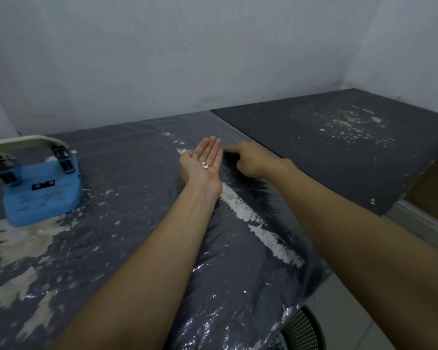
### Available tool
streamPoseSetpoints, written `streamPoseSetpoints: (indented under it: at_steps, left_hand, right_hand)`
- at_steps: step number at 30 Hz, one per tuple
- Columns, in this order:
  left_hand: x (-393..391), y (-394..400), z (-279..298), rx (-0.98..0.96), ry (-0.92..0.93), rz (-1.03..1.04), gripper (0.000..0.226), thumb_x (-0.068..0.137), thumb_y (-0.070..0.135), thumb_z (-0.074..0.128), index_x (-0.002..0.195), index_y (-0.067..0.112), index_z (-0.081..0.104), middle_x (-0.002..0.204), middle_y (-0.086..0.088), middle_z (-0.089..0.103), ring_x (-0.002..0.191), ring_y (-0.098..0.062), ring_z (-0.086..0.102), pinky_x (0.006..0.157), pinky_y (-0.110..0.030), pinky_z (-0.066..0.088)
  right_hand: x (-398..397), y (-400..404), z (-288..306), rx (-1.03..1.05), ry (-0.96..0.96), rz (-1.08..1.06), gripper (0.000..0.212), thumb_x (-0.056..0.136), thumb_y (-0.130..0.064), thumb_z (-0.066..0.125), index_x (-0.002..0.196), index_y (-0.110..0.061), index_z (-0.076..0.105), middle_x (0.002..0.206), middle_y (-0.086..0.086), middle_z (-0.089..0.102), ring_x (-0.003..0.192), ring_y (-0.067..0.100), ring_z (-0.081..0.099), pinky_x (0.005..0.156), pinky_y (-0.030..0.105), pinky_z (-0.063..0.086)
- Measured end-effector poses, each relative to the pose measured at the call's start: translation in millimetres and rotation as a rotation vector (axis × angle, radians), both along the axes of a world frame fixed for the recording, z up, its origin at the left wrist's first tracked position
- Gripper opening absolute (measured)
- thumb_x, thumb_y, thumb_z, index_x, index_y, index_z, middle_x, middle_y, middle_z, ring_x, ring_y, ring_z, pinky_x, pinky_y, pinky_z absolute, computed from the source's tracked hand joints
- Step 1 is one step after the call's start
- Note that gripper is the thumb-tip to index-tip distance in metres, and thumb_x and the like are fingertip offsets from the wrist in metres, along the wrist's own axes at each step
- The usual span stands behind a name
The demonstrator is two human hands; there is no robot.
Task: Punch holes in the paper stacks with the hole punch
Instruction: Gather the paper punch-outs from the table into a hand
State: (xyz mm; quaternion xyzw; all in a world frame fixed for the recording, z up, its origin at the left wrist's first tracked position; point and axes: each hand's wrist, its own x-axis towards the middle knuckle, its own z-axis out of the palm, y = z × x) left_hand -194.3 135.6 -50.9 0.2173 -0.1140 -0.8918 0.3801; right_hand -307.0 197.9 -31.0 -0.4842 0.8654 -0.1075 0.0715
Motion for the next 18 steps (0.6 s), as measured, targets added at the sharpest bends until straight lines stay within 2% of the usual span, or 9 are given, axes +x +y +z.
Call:
streamPoseSetpoints:
  at_steps: [3,6,9,11,14,18]
  left_hand:
    - [0.5,-0.3,-0.4,-0.005,0.011,-0.011,0.049,0.106,0.02,0.025,0.113,-0.01,0.063,0.11,-0.024,0.071,0.108,-0.035,0.069,0.1,-0.043,0.053]
    - [-0.3,1.3,-0.6,-0.013,0.0,-0.024,0.049,0.106,0.02,0.025,0.109,-0.01,0.064,0.106,-0.024,0.072,0.106,-0.035,0.07,0.1,-0.043,0.054]
    - [-2.2,5.6,-1.6,-0.038,-0.017,-0.048,0.05,0.107,0.021,0.025,0.109,-0.01,0.065,0.107,-0.025,0.072,0.105,-0.034,0.071,0.098,-0.042,0.055]
    - [-3.3,7.7,-1.7,-0.052,-0.031,-0.06,0.051,0.107,0.021,0.025,0.109,-0.01,0.065,0.107,-0.025,0.072,0.104,-0.034,0.071,0.097,-0.042,0.055]
    - [-3.1,6.5,-1.4,-0.057,-0.038,-0.06,0.051,0.108,0.021,0.025,0.108,-0.01,0.065,0.106,-0.025,0.072,0.104,-0.034,0.071,0.099,-0.043,0.055]
    - [-0.5,3.1,-2.7,-0.057,-0.025,-0.066,0.051,0.108,0.021,0.025,0.11,-0.01,0.065,0.108,-0.025,0.072,0.105,-0.034,0.071,0.1,-0.043,0.054]
  right_hand:
    - [-0.1,16.0,2.4,-0.014,0.02,0.026,0.063,0.085,0.01,0.044,0.142,-0.016,0.055,0.143,0.008,0.055,0.132,0.027,0.05,0.11,0.034,0.04]
    - [-0.3,40.2,1.2,-0.049,0.07,0.056,0.06,0.08,0.008,0.047,0.132,-0.017,0.064,0.13,0.005,0.066,0.119,0.022,0.061,0.101,0.026,0.043]
    - [-2.5,59.5,-0.7,-0.143,0.005,0.038,0.056,0.08,0.01,0.047,0.124,-0.016,0.07,0.122,0.003,0.071,0.112,0.014,0.066,0.1,0.022,0.047]
    - [-6.5,65.9,-0.4,-0.2,-0.032,-0.013,0.055,0.083,0.012,0.046,0.127,-0.013,0.068,0.127,0.005,0.068,0.117,0.014,0.063,0.104,0.027,0.047]
    - [-6.8,70.0,-1.2,-0.149,-0.027,-0.063,0.063,0.086,0.013,0.043,0.141,-0.015,0.055,0.145,0.009,0.054,0.133,0.025,0.05,0.112,0.035,0.04]
    - [7.6,74.2,-16.5,-0.112,-0.006,0.004,0.064,0.086,0.012,0.039,0.141,-0.016,0.055,0.144,0.009,0.054,0.132,0.028,0.049,0.109,0.037,0.041]
